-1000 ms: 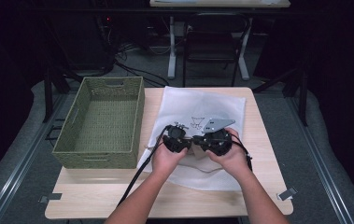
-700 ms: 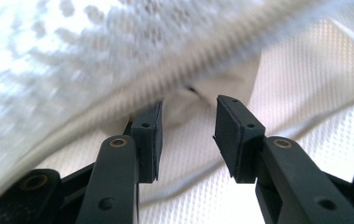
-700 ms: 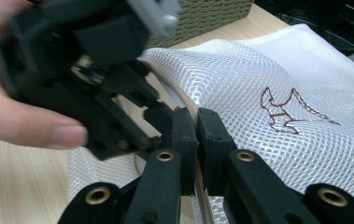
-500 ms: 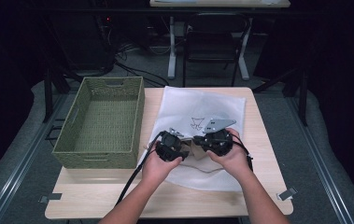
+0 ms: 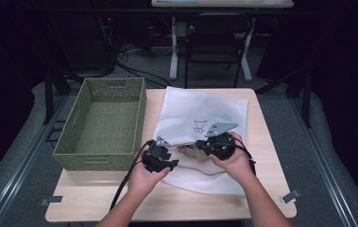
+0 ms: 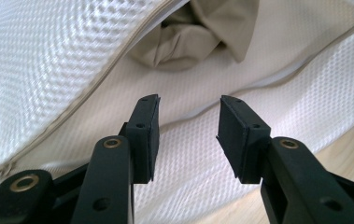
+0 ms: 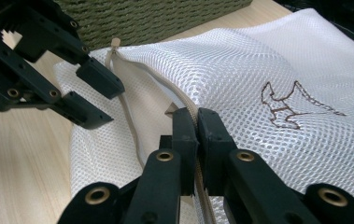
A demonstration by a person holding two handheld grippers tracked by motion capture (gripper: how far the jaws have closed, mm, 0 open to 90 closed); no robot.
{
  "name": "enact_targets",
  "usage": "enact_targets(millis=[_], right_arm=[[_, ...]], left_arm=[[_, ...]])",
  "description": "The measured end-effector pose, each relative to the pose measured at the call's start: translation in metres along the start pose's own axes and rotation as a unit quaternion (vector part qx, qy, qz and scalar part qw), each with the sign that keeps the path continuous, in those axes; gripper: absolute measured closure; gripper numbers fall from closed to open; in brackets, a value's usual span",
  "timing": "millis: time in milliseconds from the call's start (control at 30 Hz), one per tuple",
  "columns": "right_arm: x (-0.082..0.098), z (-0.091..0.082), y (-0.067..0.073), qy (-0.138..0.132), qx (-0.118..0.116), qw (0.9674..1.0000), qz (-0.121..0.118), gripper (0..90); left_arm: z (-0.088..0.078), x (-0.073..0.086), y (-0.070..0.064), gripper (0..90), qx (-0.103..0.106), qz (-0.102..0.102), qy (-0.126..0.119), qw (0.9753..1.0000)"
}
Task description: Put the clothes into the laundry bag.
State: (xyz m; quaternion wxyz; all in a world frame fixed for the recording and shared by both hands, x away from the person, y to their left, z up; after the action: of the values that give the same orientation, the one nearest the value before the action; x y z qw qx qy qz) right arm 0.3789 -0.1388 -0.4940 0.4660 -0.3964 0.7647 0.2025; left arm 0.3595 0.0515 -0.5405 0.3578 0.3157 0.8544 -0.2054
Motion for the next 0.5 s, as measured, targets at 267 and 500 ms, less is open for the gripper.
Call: enact_targets(millis=[267,500], right_arm=[[0.007,0.002,0.004,0.01,-0.004,0.9999,0.006,86.4],[0.016,0.005,0.007,0.022,-0.007,0.9997,0.011,86.4]], left_arm=[[-0.009,0.011,0.005,59.1,0.001,0.002,-0.003,1.0],[-0.012,0.024,0.012,59.0,0.001,-0.001,0.002,1.0]])
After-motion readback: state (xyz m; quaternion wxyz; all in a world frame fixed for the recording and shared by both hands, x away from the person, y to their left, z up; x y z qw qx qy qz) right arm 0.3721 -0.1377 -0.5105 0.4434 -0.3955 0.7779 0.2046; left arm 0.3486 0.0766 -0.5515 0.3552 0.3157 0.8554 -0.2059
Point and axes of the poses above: each handheld gripper's, and its own axes: z roughly forward along the jaws, x roughly out of its underside, y roughly to its left, the point moved 4 cm from there along z, roughly forward along the jaws, and after that the axes turned 9 degrees about -y, right-handed, at the moved point
